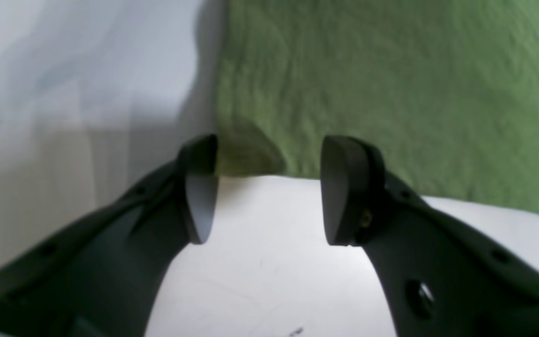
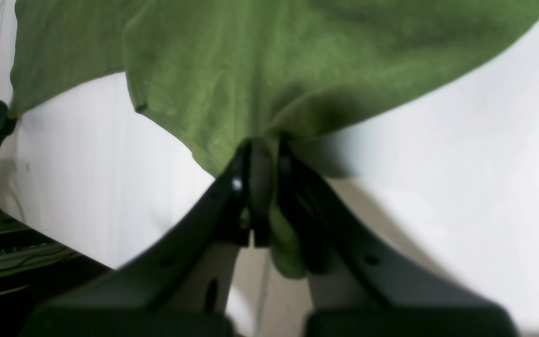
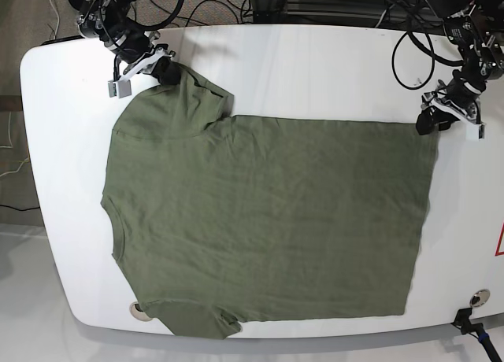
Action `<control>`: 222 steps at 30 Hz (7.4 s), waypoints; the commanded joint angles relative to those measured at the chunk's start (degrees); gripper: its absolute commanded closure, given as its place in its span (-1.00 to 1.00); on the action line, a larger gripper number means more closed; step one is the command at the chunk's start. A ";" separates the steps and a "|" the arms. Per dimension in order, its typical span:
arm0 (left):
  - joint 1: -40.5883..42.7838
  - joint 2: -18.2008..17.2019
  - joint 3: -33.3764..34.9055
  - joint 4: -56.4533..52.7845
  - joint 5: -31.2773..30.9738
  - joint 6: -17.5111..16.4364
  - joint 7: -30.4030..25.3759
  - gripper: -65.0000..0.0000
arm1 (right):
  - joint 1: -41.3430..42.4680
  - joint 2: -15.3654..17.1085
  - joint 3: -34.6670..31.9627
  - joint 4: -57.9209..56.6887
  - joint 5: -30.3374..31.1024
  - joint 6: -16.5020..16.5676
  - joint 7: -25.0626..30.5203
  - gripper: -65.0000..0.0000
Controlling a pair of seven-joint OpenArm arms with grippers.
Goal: Fold the T-shirt properly
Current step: 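Close both grippers on the shoulder corners of the shirt, then lift the shoulder edge with both grippers and fold it over the shirt, then lower the folded edge onto the shirt body with both grippers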
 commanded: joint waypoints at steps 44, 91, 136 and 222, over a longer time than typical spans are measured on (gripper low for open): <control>0.12 -1.03 2.54 -1.51 -0.74 -0.29 -0.23 1.00 | -4.80 0.16 0.42 6.56 1.32 0.54 0.62 1.00; 12.43 4.60 0.25 27.85 -0.39 -2.35 4.69 1.00 | -3.66 4.47 7.45 17.20 19.08 -3.95 -8.35 1.00; -17.55 2.14 5.62 -0.46 10.16 -2.35 0.65 1.00 | 31.16 12.65 4.29 -13.40 9.41 -6.85 -9.05 1.00; 2.23 -1.91 6.76 13.52 29.41 -2.35 -23.26 0.01 | 7.16 17.22 -6.09 -12.61 -32.96 -2.37 37.89 1.00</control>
